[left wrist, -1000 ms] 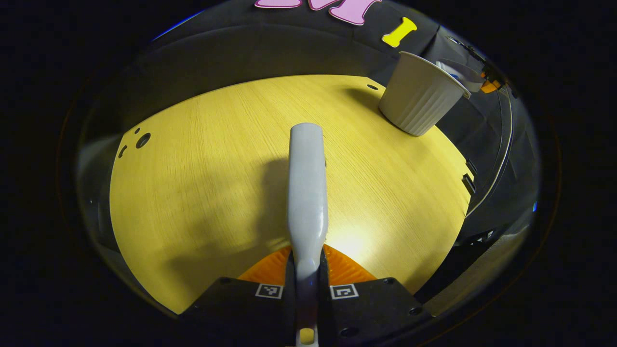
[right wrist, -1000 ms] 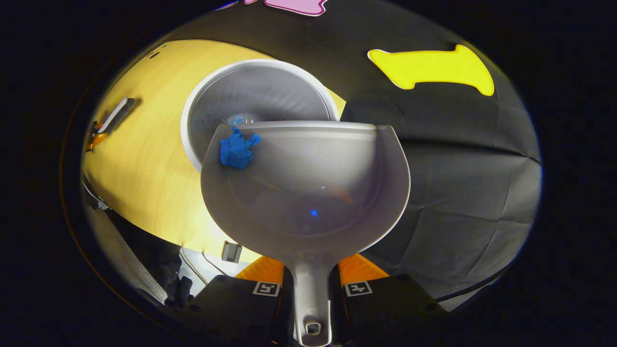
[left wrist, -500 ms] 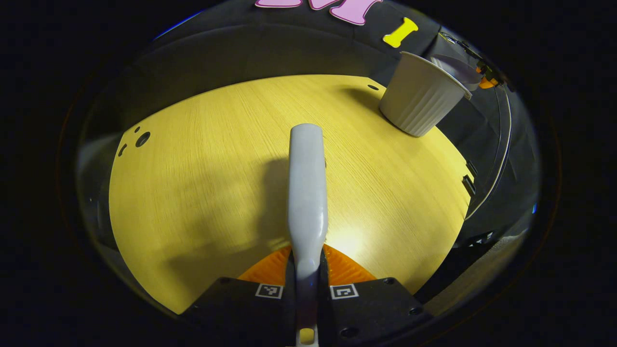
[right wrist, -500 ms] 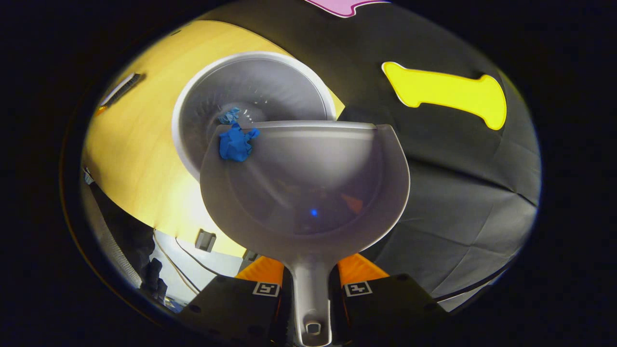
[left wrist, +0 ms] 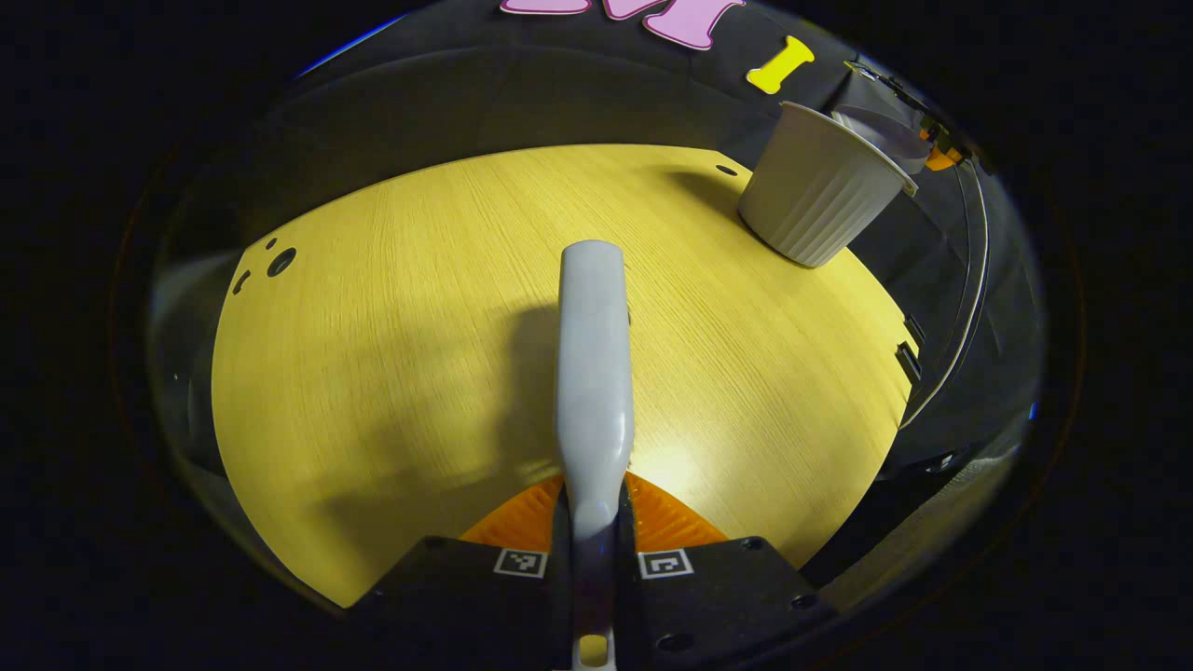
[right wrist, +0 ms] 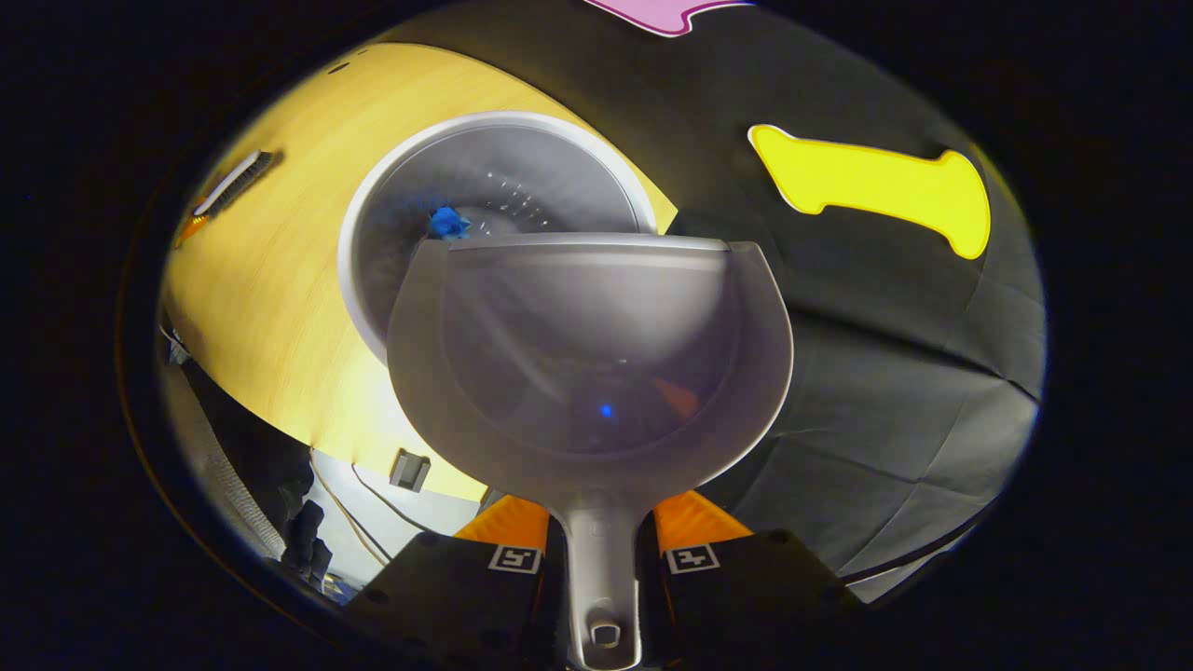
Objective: Pick up the small broom and dustpan from the desktop, sweep the trash into the dustpan with the broom, and then empty the trash into the garbage bin.
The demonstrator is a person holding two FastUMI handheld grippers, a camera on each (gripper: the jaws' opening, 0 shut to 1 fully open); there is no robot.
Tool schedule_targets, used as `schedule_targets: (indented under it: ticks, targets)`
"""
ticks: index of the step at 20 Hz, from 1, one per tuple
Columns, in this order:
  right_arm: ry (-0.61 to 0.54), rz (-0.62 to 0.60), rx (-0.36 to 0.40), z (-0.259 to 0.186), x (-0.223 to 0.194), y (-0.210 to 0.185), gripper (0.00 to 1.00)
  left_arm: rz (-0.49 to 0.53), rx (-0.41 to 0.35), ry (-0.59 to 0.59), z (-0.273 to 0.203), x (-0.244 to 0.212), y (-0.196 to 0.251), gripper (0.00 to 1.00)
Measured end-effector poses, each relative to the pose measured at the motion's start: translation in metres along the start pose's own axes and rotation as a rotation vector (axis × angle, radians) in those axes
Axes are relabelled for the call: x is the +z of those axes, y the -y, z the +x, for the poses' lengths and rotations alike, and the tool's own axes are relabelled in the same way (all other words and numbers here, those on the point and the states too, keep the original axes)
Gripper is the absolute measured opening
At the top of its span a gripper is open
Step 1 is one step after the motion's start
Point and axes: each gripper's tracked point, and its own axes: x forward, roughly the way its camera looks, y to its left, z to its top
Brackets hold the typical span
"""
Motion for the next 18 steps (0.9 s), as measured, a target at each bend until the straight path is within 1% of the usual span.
schedule_targets:
  ticks: [1,3,5,6,8,9,11,13,16,17,18]
  targets:
    - [0.018,0.039,0.018,0.001,-0.001,-0.002,0.34,-0.001,0.002,0.0,0.0,0.0,0.0,0.21]
    - [0.076,0.171,0.073,0.006,0.001,-0.009,0.34,-0.002,0.01,0.005,-0.001,0.001,0.0,0.21]
    - [0.153,0.279,0.089,0.002,0.003,-0.011,0.34,0.002,0.018,0.007,-0.001,0.001,-0.002,0.21]
    - [0.193,0.333,0.099,0.001,-0.001,-0.013,0.29,0.003,0.022,0.007,-0.001,0.001,-0.002,0.21]
    - [0.273,0.444,0.13,-0.004,0.001,-0.017,0.38,0.003,0.031,0.006,-0.001,0.002,-0.003,0.21]
    - [0.309,0.474,0.139,-0.011,-0.001,-0.017,0.34,0.002,0.035,0.005,-0.002,0.002,-0.003,0.21]
    - [0.376,0.507,0.16,-0.026,-0.002,-0.021,0.34,0.001,0.041,0.001,-0.003,0.003,-0.004,0.21]
    - [0.444,0.523,0.195,-0.049,0.003,-0.033,0.34,-0.005,0.046,-0.003,-0.004,0.003,-0.004,0.21]
    - [0.511,0.497,0.245,-0.076,0.015,-0.059,0.34,-0.018,0.047,-0.006,-0.008,0.003,-0.003,0.21]
    - [0.526,0.481,0.262,-0.083,0.017,-0.072,0.29,-0.019,0.053,-0.005,-0.011,0.003,-0.004,0.21]
    - [0.54,0.458,0.286,-0.087,0.019,-0.085,0.29,-0.02,0.058,-0.004,-0.018,0.001,-0.006,0.18]
